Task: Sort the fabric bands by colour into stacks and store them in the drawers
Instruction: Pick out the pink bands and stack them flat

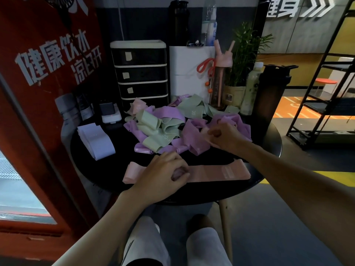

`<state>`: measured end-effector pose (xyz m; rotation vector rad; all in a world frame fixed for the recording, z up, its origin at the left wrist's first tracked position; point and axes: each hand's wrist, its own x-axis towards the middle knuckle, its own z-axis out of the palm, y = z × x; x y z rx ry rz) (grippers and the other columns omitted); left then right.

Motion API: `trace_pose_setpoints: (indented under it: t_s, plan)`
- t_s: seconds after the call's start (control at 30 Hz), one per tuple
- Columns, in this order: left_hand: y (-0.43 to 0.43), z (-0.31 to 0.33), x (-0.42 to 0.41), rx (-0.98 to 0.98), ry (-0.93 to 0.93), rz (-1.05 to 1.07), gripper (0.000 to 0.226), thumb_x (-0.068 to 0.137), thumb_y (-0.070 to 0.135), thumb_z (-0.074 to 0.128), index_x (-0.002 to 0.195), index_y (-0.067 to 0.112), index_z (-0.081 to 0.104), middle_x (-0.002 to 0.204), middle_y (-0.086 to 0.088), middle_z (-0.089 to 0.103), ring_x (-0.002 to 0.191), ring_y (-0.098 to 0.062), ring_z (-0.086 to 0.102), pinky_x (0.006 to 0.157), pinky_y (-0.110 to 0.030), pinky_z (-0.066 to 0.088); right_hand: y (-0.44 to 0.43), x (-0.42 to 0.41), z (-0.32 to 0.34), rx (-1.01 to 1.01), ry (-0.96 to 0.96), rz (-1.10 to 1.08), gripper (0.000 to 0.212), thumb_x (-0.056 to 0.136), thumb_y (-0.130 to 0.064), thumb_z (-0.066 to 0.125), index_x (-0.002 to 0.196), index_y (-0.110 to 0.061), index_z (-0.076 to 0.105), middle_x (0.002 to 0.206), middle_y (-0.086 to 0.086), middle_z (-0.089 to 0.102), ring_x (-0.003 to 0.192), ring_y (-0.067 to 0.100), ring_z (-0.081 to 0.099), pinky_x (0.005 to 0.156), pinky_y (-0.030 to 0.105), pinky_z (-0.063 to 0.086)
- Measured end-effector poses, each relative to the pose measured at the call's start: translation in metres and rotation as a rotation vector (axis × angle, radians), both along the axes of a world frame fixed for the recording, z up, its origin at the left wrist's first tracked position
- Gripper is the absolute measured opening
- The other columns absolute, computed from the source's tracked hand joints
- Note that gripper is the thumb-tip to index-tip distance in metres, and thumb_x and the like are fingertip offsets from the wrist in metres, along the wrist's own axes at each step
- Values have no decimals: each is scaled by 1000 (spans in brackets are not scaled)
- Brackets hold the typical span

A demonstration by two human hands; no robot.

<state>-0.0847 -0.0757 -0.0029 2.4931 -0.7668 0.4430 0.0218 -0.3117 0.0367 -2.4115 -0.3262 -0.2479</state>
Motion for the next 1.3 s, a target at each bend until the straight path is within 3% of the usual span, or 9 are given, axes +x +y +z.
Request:
trace_pose_setpoints:
  t_s: [0.17,0.3,0.43,0.5,0.67,0.83,1.03,1.23,1.3]
  plan:
    - [0,0,1,1,-1,-3,32,84,48,49,97,27,69,101,15,57,101,-4,52,93,-35,42,-2,-3,16,7,-27,-68,15,84,-12,70,99,-9,73,88,0,64,81,12,58,64,8,44]
    - [0,0,0,7,-4,-4,32,82,42,50,94,22,71,98,10,57,96,-12,55,86,-39,46,-2,-2,39,84,-146,-118,13,83,-3,66,93,-7,75,88,4,69,86,18,64,85,34,54]
    - [1,5,0,-49,-52,-7,26,84,36,51,85,18,71,92,6,59,89,-16,57,79,-41,49,-9,-11,78,104,-245,-67,14,83,6,66,92,-2,73,86,15,68,73,11,56,63,4,40]
    - [0,16,1,-86,-98,8,27,85,37,51,83,19,71,92,7,61,89,-15,58,79,-43,50,-11,-16,98,112,-309,-38,15,81,9,66,91,-1,72,89,19,69,75,14,55,61,4,40]
    - [-10,78,10,-214,-186,32,16,89,23,58,83,13,69,85,4,62,82,-14,56,74,-42,49,-9,-23,142,183,-391,-52,13,86,-4,66,90,-16,71,82,-1,65,70,1,55,59,3,39]
    - [-23,142,25,-400,-210,26,3,91,16,67,93,17,65,86,9,60,78,-10,56,70,-29,48,1,-41,170,310,-471,1,10,89,-3,64,92,-12,69,84,-4,63,77,6,59,69,8,49]
    - [-48,185,32,-599,-64,-14,44,88,31,74,126,16,58,111,8,62,93,-15,66,73,-37,58,12,-51,189,443,-475,34,8,90,-9,66,95,-12,70,97,10,69,84,15,62,73,21,54]
    - [-58,198,40,-776,-77,-10,2,88,7,71,88,5,71,78,-9,71,63,-10,65,66,-25,55,20,-61,192,483,-465,62,10,89,-8,67,98,-12,69,101,15,68,83,13,60,78,25,54]
    - [-59,200,39,-819,-64,-14,8,89,4,70,82,7,69,70,-7,69,58,-7,64,60,-21,53,20,-62,188,485,-435,62,11,89,-9,67,99,-15,67,100,16,68,84,18,63,81,35,56]
